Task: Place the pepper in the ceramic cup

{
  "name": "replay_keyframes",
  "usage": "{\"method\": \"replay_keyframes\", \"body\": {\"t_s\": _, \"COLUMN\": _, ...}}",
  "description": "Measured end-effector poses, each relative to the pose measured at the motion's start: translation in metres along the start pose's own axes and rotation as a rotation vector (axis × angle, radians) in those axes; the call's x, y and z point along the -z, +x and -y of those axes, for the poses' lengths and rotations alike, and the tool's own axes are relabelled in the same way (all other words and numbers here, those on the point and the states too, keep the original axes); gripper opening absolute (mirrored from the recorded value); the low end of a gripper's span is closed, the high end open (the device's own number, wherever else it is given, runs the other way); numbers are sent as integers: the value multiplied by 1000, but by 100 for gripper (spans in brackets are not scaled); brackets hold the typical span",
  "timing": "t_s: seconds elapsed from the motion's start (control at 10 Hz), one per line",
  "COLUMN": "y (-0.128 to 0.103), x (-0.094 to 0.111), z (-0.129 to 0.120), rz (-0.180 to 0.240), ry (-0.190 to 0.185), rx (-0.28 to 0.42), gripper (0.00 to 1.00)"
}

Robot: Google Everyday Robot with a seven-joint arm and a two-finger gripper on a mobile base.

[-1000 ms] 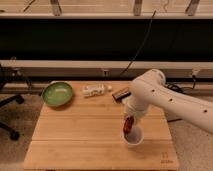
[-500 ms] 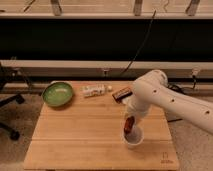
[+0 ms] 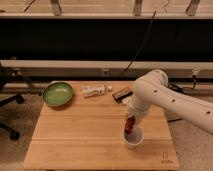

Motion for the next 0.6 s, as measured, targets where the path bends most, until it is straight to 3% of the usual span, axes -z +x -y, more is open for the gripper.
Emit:
{"method": "replay_keyframes", "body": {"t_s": 0.5, "y": -1, "x": -3, "z": -23, "rz": 15, "ry": -13, "rx": -34, "gripper": 20}}
{"method": "replay_keyframes", "body": {"t_s": 0.6, "y": -3, "x": -6, "z": -27, "rz": 15, "ry": -10, "rx": -42, "gripper": 27}}
